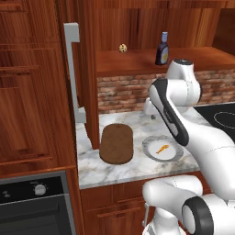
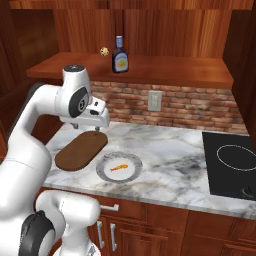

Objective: Pick the shrimp from the plate and place it on the cutting board. Then pick the condiment bottle from the cabinet and place it next to the cutting board.

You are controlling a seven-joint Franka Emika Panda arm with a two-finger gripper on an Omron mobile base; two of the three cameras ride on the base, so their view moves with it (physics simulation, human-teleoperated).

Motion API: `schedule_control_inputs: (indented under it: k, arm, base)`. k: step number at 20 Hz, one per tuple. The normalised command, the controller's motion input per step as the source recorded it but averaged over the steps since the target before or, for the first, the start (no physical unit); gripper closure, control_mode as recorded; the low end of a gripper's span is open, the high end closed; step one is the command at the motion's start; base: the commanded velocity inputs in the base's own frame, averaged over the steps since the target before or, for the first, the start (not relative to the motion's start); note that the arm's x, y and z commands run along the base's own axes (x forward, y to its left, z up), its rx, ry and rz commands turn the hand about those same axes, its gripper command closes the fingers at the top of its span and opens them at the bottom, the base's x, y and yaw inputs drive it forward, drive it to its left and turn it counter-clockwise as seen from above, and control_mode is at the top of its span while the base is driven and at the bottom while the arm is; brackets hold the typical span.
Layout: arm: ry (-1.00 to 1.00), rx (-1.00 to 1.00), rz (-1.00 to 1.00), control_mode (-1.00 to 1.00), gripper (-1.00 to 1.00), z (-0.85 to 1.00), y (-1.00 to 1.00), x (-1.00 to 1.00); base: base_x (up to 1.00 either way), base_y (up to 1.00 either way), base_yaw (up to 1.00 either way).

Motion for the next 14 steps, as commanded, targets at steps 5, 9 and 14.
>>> schedule_control_inputs:
  k: [5,9,14]
  arm:
    - [0.0,0.0,-0.03,-1.0,-1.0,-0.14,-0.04,-0.14]
    - [0.0,0.0,-0.05,-1.0,-1.0,-0.17,-0.08,-0.14]
    - [0.0,0.0,-0.07,-1.0,-1.0,-0.17,-0.1,-0.07]
  base:
    - [0.0,0.0,0.0]
    - [0.0,0.0,0.0]
    - [0.0,0.0,0.0]
